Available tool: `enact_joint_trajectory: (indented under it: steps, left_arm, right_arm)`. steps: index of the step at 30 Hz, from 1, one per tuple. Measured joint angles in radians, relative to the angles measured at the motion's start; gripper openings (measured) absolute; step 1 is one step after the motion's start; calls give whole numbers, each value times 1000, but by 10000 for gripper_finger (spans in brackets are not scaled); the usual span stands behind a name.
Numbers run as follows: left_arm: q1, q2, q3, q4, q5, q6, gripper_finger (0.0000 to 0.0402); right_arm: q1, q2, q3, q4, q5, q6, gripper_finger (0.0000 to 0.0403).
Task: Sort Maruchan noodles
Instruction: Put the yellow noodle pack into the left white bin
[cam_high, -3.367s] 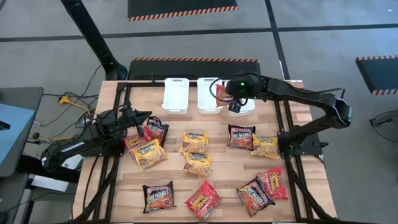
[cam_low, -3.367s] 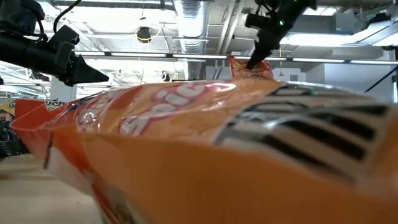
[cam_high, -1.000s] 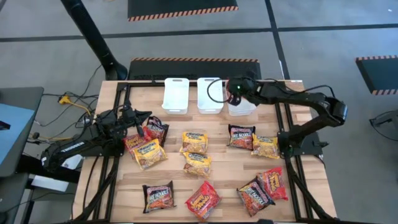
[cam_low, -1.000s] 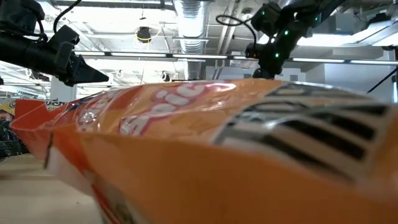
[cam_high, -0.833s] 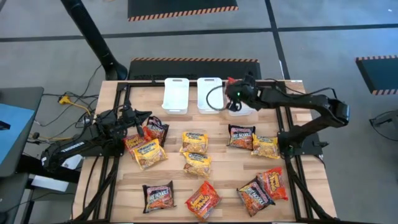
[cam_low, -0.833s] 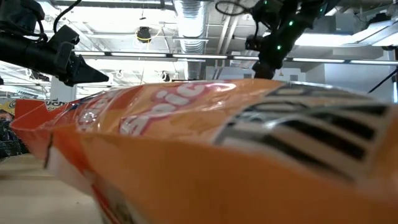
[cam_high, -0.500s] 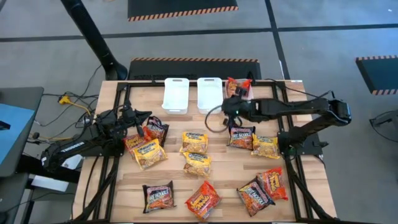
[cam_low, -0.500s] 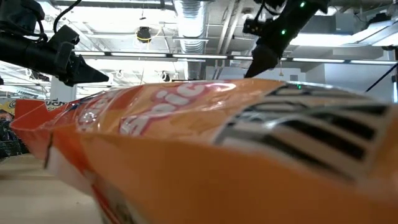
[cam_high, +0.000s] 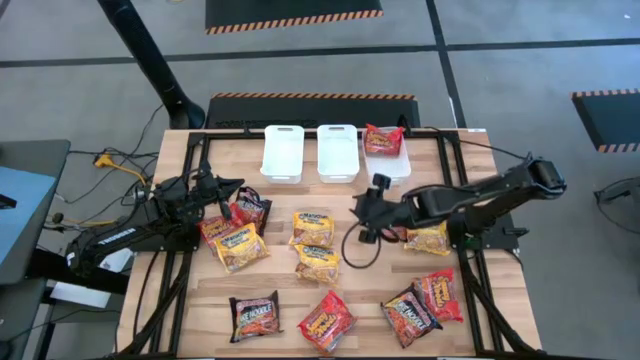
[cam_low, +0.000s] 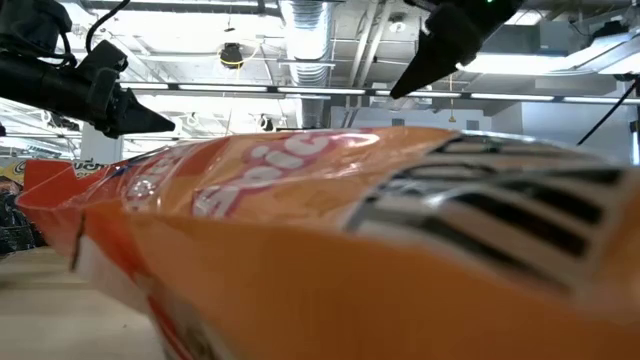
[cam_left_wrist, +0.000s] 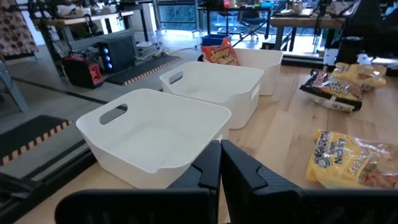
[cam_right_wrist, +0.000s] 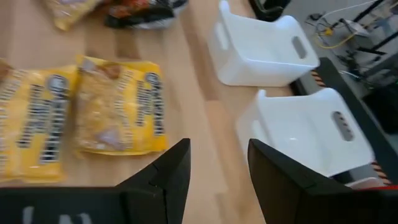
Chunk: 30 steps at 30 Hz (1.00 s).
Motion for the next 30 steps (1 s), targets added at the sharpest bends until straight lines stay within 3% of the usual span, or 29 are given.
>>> enact_joint_trajectory:
  steps: [5,18,30]
  left_arm:
    - [0,0,0,0,0,22,0]
    - [0,0,0,-4,37,-111,10]
    - [0,0,-1,41,42,-188,132]
  right_arm:
    - [54,0,0,0,0,86,186]
    - [158,1,0,1,-3,228,186]
    - [172,1,0,9,-3,228,185]
